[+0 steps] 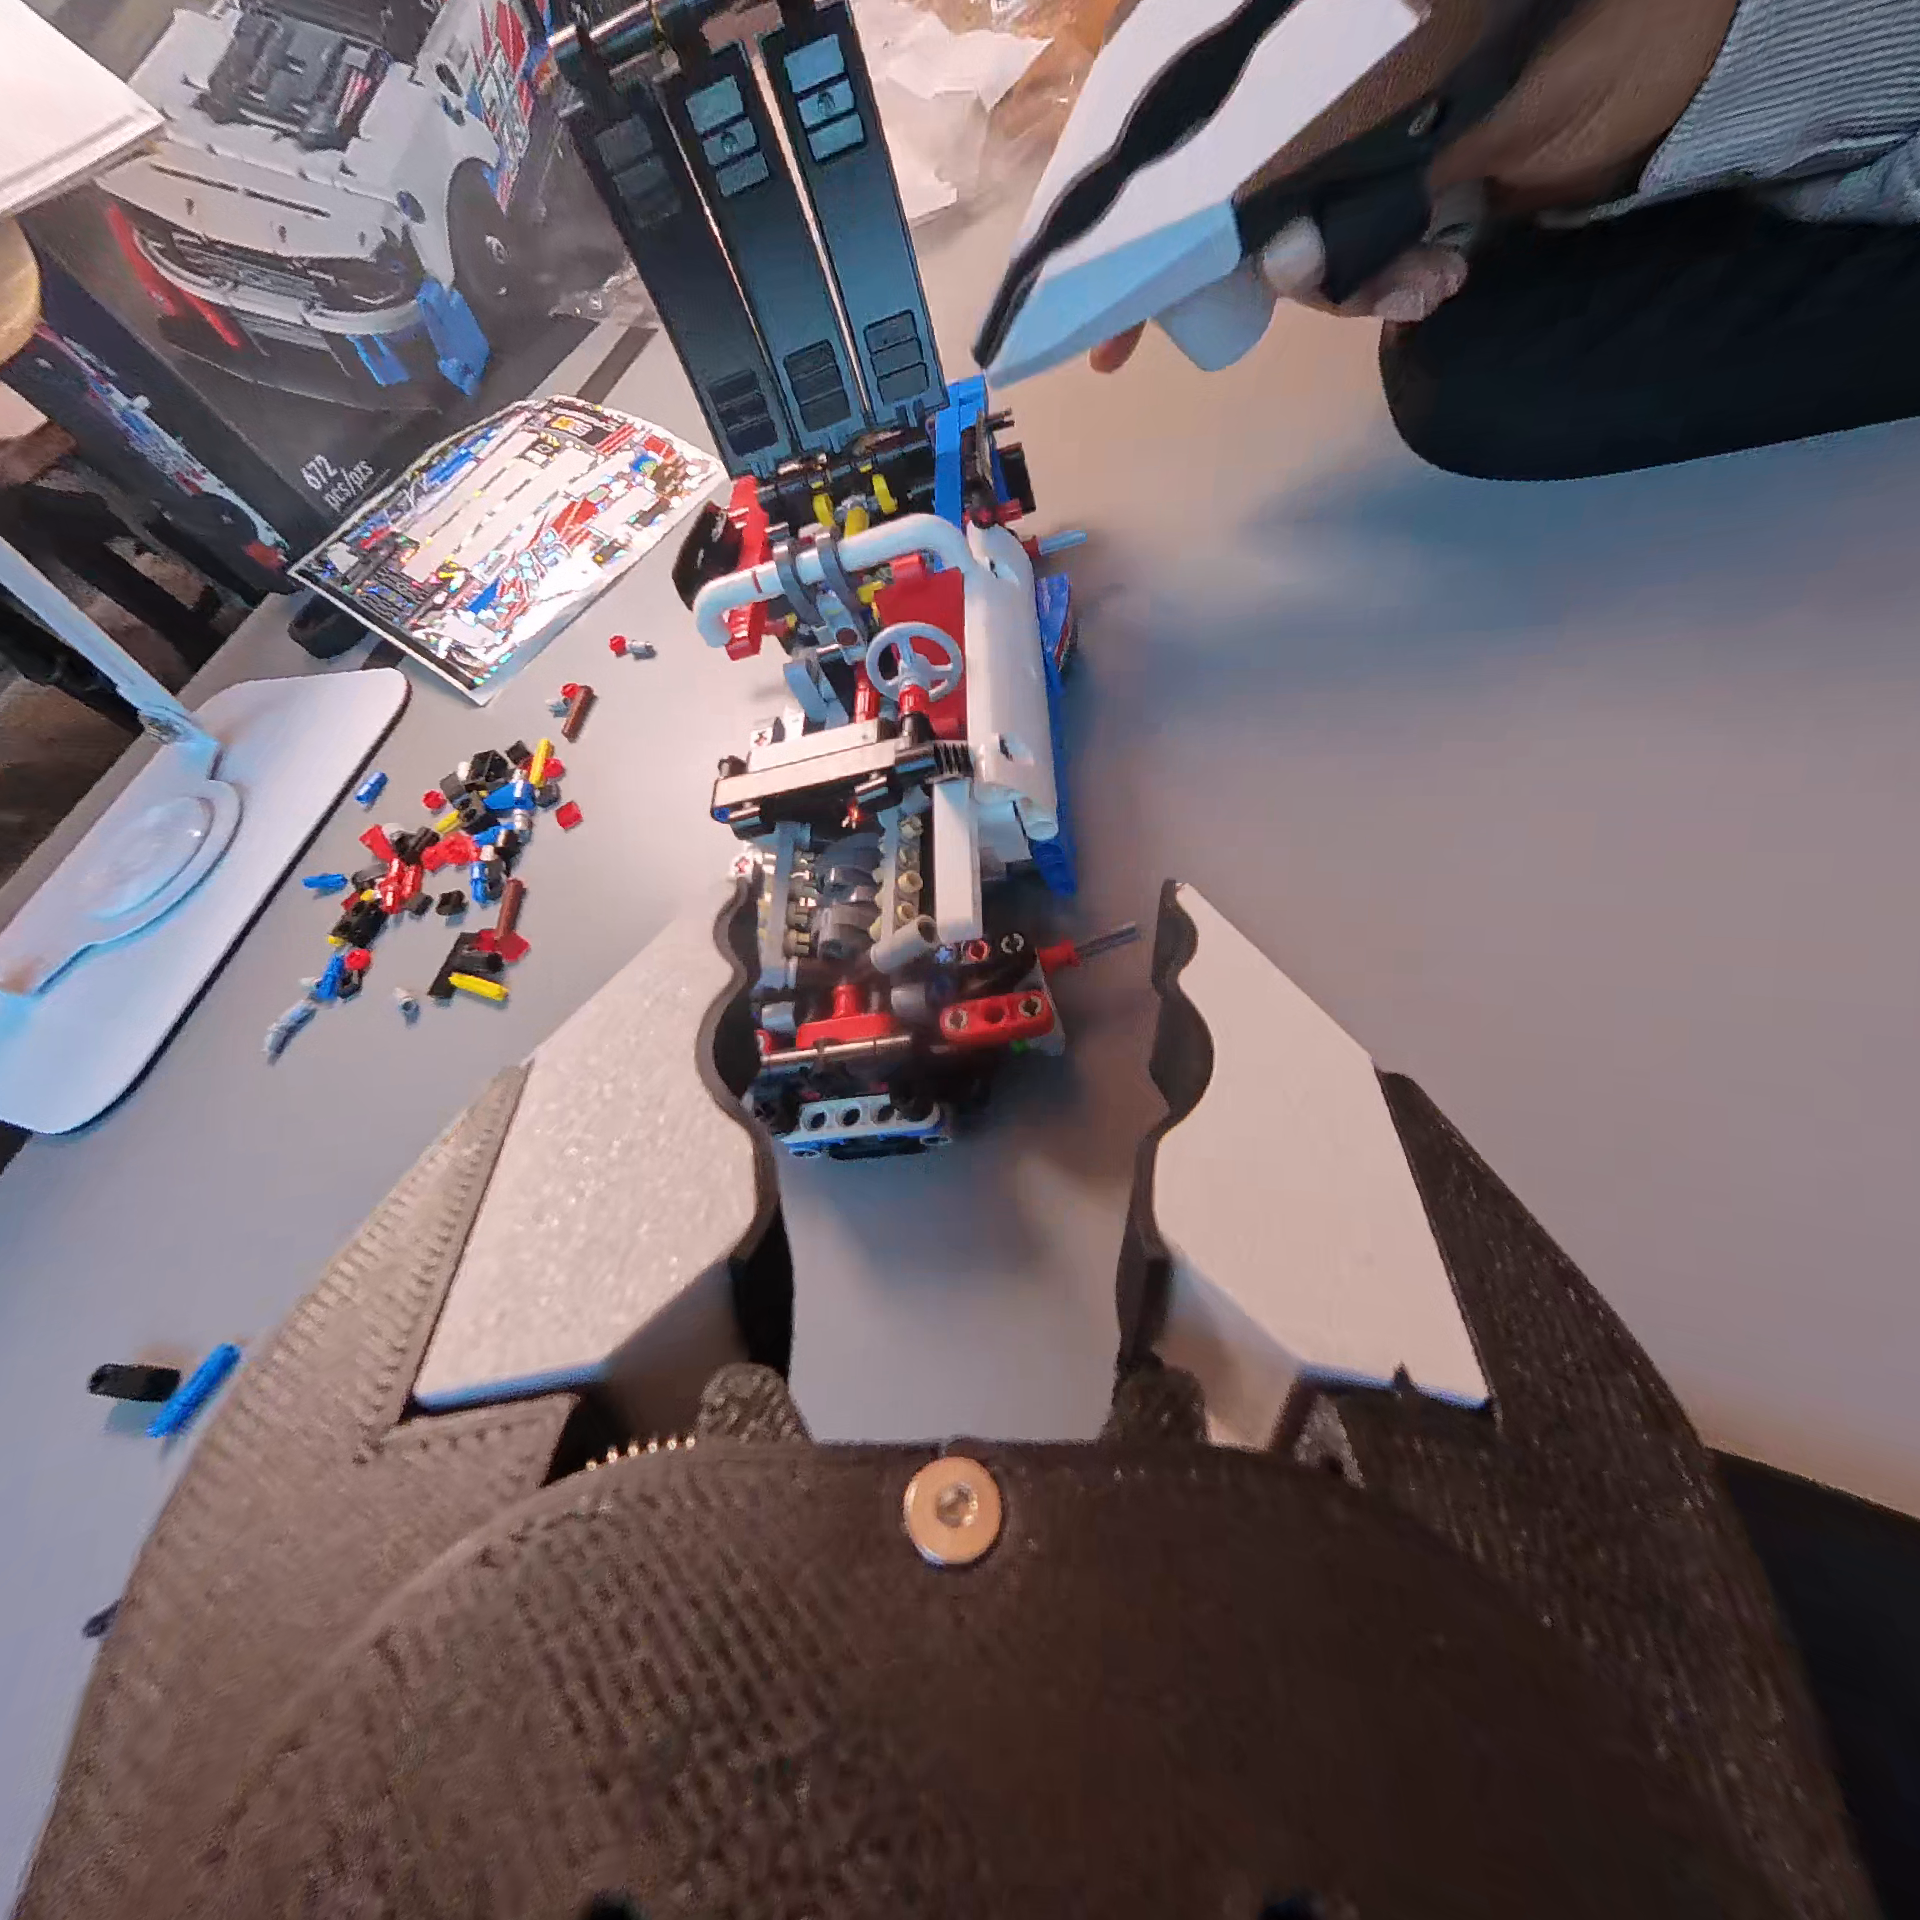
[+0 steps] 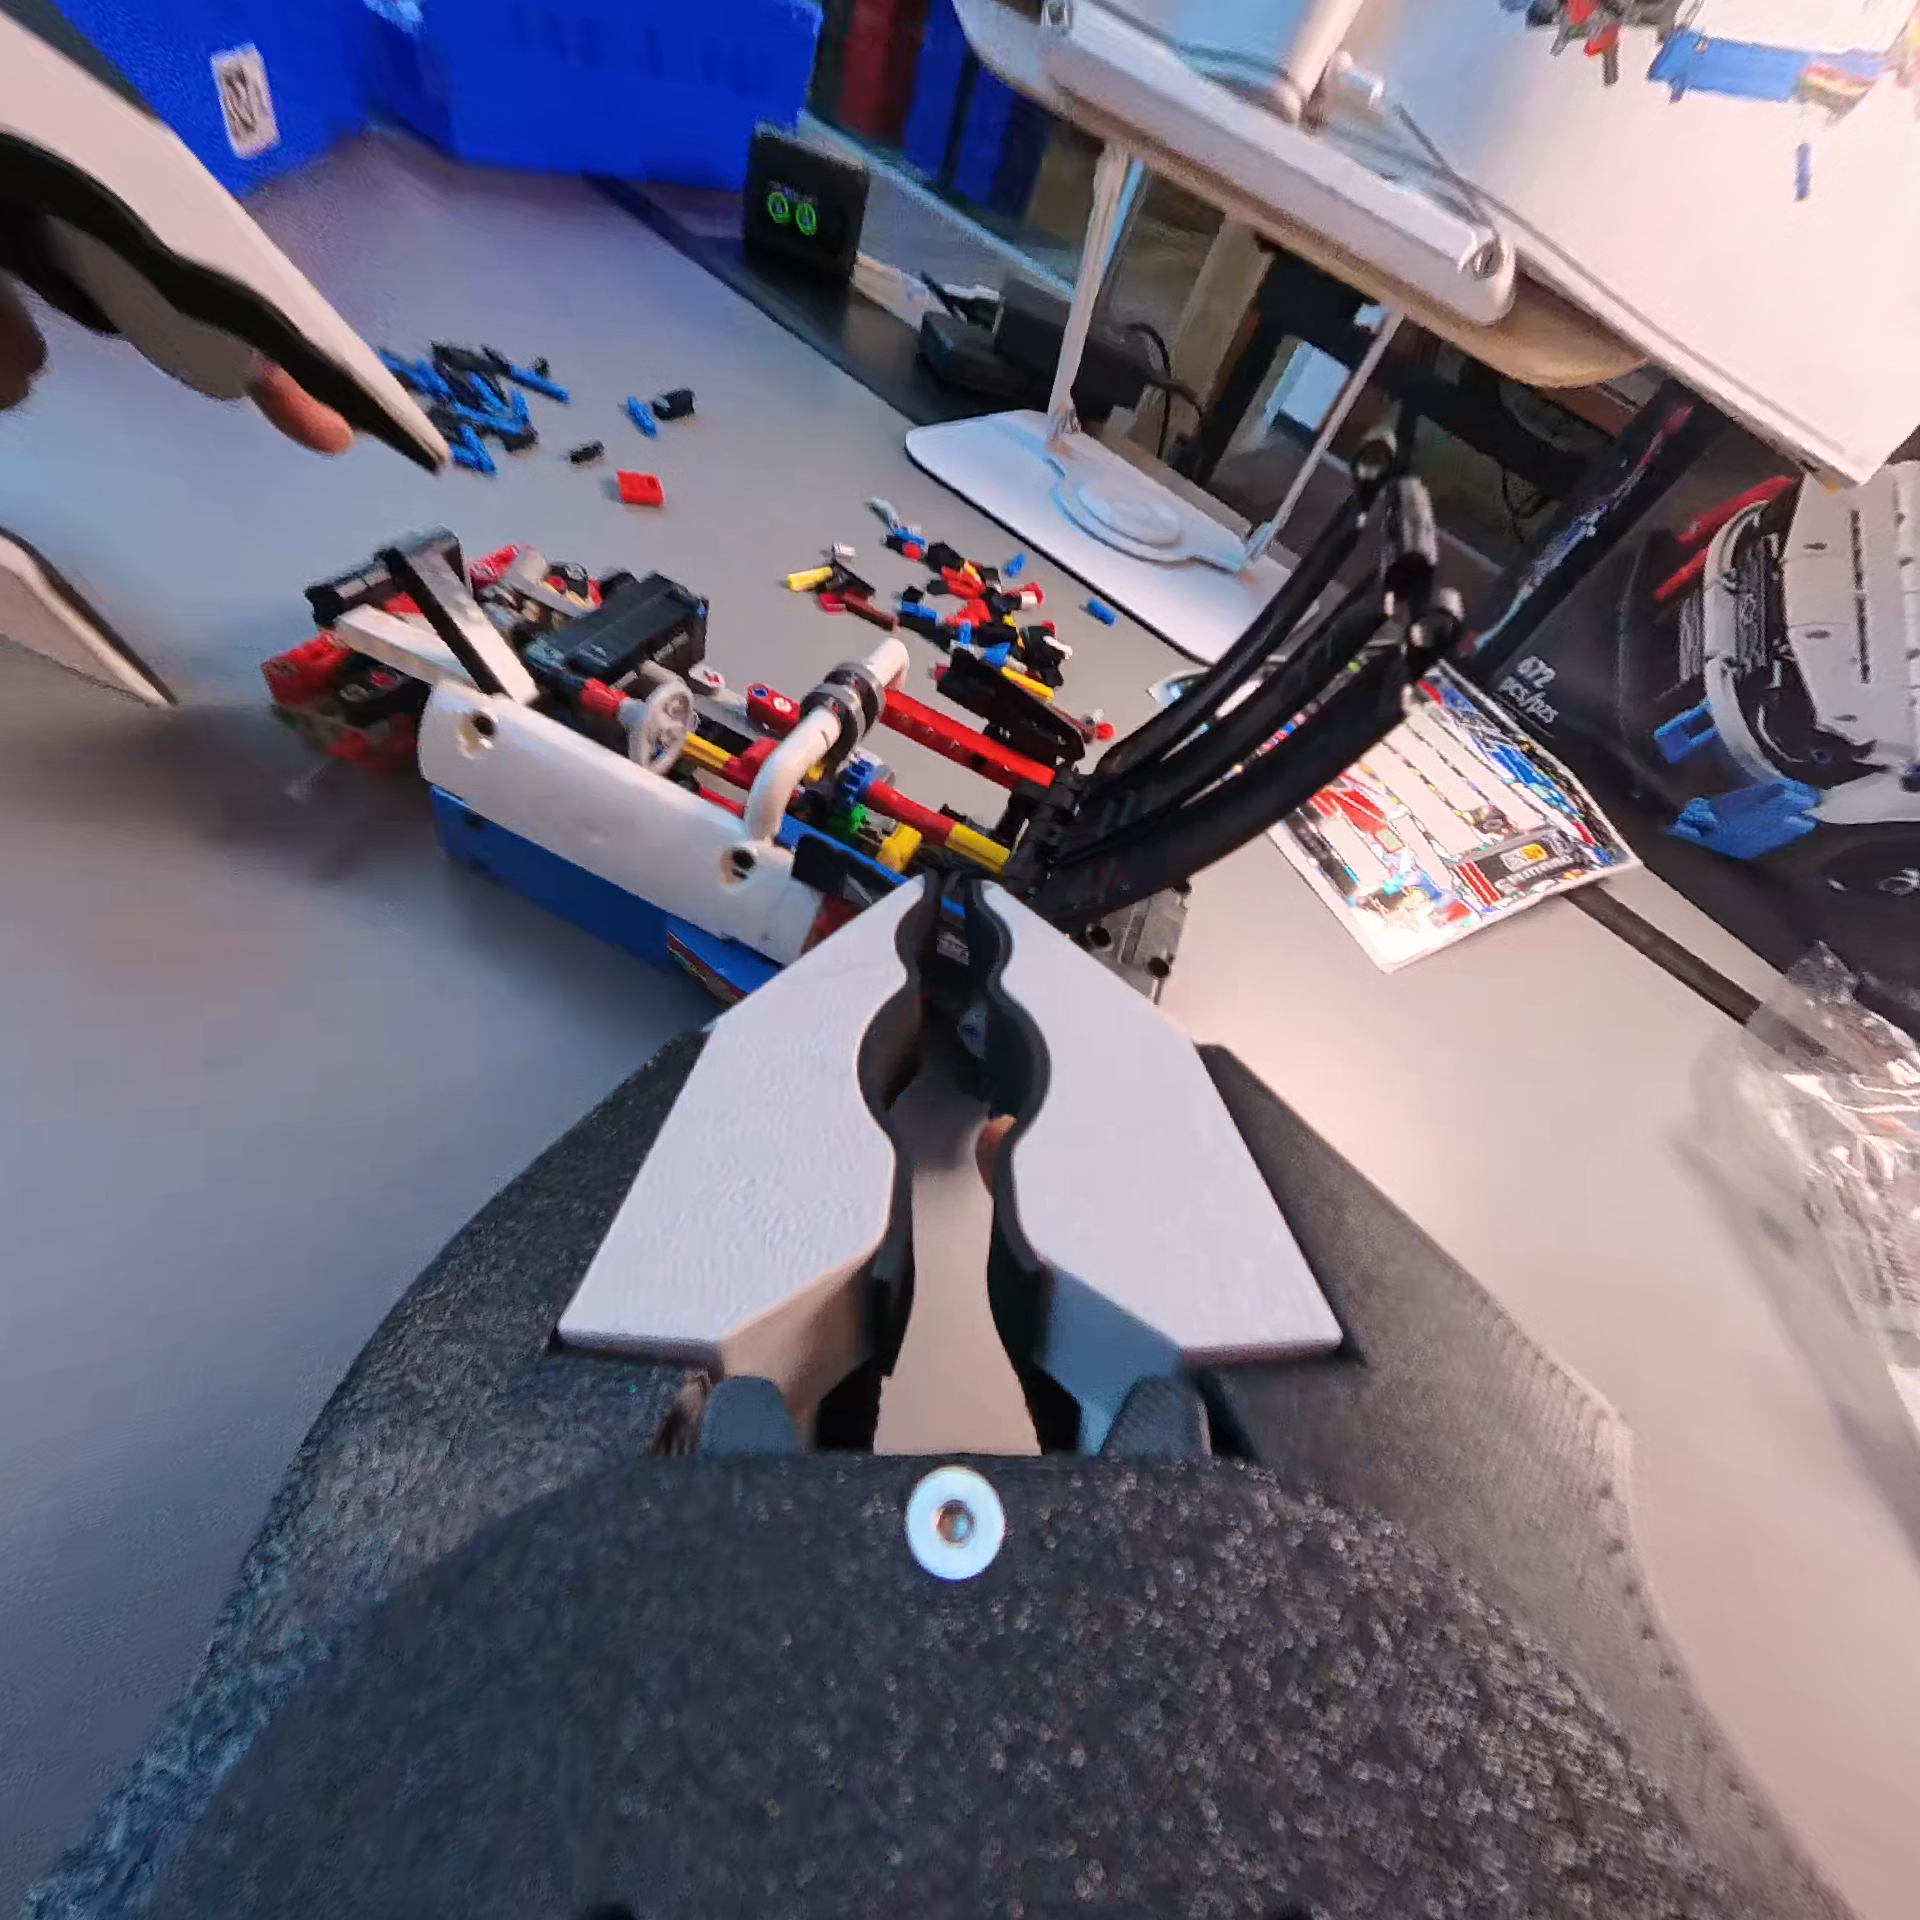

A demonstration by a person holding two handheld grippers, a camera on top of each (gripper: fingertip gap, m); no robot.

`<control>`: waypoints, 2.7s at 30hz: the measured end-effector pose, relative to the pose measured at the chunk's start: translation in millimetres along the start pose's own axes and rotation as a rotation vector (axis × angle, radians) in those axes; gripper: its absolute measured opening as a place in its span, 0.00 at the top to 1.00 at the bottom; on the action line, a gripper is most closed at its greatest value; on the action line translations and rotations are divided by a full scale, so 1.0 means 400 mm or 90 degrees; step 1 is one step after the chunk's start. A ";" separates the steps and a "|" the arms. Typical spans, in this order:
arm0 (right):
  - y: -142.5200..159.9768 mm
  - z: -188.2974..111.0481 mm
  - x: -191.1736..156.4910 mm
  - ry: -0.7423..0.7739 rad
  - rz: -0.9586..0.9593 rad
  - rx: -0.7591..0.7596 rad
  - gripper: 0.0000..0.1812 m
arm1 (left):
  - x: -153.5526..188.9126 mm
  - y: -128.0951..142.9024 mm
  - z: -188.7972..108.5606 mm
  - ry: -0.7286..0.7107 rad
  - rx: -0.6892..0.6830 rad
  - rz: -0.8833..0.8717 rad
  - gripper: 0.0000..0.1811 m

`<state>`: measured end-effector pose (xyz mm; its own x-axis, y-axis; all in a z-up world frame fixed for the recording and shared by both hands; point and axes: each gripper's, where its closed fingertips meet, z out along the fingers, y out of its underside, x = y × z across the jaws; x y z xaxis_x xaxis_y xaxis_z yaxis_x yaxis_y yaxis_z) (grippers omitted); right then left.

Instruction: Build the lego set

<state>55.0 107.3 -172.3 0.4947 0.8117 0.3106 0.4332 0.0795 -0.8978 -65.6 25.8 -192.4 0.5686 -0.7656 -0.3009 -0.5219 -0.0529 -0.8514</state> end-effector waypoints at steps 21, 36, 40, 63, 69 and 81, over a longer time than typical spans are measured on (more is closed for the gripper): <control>-0.218 0.170 -0.039 -0.145 -0.008 -0.176 0.95 | -0.070 -0.031 -0.024 -0.138 0.078 -0.049 0.57; -0.062 0.271 -0.117 -0.235 -0.161 -0.478 1.00 | -0.075 -0.052 -0.037 -0.183 0.084 -0.029 0.57; -0.073 0.275 -0.116 -0.231 -0.158 -0.459 1.00 | -0.074 -0.048 -0.034 -0.179 0.079 -0.029 0.56; -0.123 -0.002 -0.138 -0.165 -0.033 0.007 0.87 | -0.050 0.008 0.007 -0.100 0.020 -0.079 0.48; -0.036 -0.007 -0.158 -0.151 -0.063 -0.005 0.84 | -0.039 0.037 0.021 -0.088 -0.016 -0.068 0.50; -0.023 -0.020 -0.107 -0.125 -0.043 0.011 0.89 | -0.033 0.021 0.000 -0.089 0.019 -0.020 0.77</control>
<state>35.7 67.3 -174.9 0.3074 0.9016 0.3044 0.4464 0.1459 -0.8829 -77.5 35.3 -195.7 0.6687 -0.6665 -0.3297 -0.4849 -0.0548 -0.8728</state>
